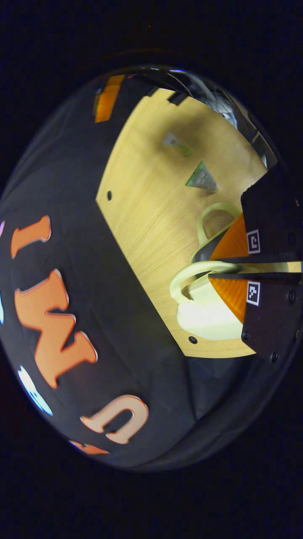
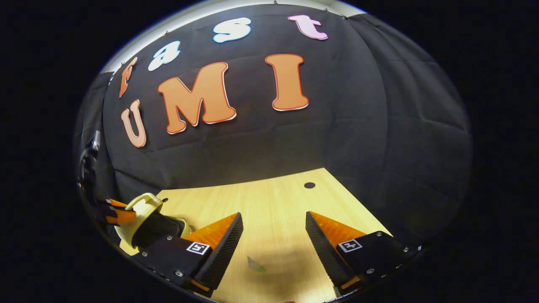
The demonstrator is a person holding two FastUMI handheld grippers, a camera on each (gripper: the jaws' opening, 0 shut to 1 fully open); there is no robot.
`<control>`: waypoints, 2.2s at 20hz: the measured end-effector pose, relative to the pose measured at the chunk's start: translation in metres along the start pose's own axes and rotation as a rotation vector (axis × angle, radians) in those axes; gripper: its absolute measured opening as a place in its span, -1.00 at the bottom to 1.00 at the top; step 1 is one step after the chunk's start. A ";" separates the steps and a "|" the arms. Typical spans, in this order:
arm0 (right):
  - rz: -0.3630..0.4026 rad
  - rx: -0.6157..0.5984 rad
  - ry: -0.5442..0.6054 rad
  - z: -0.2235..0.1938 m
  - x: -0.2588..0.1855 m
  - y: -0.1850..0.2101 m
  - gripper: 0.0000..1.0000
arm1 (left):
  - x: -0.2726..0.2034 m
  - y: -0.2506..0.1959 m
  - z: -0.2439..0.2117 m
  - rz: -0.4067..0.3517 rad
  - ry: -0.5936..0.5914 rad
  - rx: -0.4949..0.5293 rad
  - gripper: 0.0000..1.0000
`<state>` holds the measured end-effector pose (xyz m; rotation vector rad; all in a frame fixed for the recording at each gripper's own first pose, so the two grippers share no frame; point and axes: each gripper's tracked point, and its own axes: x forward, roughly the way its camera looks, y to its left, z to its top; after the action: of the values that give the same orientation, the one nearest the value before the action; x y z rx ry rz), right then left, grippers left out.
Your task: First open the suitcase, pack the skin care products into it, and then close the suitcase.
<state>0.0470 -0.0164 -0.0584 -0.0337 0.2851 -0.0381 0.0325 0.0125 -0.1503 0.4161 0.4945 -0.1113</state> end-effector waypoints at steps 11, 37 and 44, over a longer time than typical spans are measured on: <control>0.080 0.026 -0.048 0.025 0.007 0.134 0.89 | 0.005 0.118 -0.047 -0.045 -0.088 -0.495 -0.82; -0.038 -0.057 -0.034 0.005 -0.019 0.163 0.89 | 0.123 0.256 -0.333 0.196 0.346 -0.641 -0.26; -0.023 -0.071 -0.022 -0.002 -0.013 0.137 0.89 | 0.053 0.251 -0.218 0.320 0.094 -0.584 0.93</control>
<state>0.0382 0.1207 -0.0624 -0.1078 0.2641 -0.0500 0.0351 0.3312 -0.2592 -0.0764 0.5222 0.3583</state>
